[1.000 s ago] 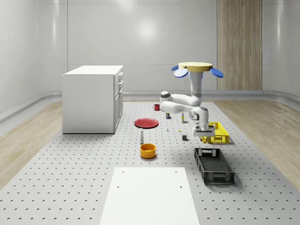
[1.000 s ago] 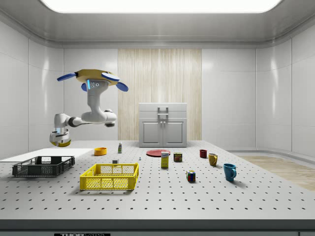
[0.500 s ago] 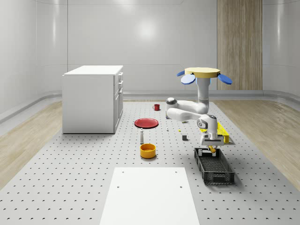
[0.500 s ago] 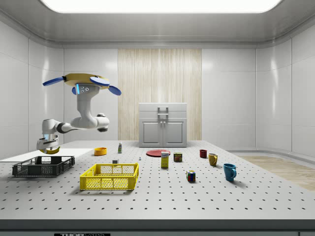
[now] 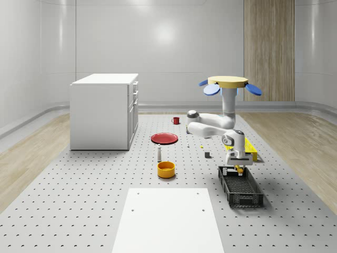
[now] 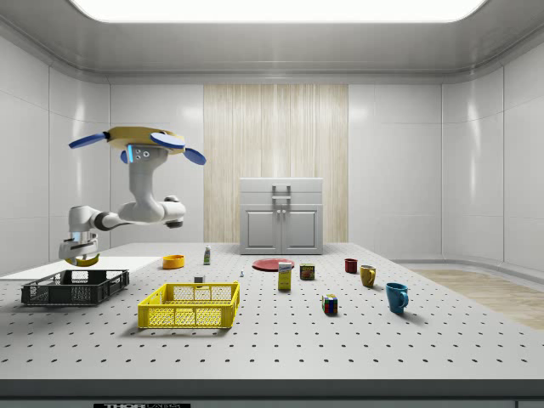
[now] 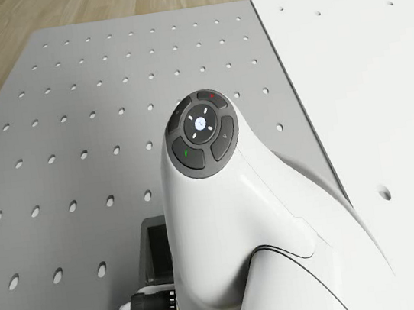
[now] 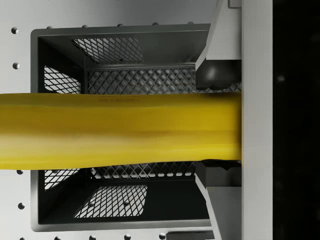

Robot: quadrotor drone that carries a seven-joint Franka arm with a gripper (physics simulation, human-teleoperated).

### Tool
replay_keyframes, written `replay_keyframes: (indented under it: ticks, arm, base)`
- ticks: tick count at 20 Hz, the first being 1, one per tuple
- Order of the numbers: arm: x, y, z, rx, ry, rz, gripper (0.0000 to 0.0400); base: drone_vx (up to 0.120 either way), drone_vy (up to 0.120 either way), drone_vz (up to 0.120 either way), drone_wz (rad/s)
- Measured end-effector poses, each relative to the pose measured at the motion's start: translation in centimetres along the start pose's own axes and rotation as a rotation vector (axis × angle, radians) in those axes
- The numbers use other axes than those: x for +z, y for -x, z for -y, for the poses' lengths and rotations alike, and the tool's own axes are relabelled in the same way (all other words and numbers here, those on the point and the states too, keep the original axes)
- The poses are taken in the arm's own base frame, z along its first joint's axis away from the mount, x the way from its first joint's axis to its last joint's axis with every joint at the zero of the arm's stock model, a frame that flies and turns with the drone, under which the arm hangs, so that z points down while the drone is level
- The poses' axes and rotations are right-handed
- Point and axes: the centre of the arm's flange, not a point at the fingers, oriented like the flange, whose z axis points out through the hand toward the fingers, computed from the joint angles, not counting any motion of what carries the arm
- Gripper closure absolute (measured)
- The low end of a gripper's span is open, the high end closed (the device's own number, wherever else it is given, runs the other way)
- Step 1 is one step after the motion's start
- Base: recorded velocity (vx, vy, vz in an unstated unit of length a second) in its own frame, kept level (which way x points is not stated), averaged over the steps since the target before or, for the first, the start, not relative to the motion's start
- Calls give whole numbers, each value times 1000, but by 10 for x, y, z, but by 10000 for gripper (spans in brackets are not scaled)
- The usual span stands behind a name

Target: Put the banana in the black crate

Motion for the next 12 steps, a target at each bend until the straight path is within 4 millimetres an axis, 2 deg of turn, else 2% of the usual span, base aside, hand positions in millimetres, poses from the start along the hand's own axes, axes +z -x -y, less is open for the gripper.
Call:
replay_keyframes:
  ticks: [2,4,9,12]
  arm:
    - [0,0,0,0,0,0,211]
    - [0,0,0,0,0,0,211]
    - [0,0,0,0,0,0,211]
    - [2,0,0,0,0,0,211]
  base:
    - [40,0,0,0]
    - [120,0,-20,0]
    - [120,0,-120,0]
    - [27,0,-27,0]
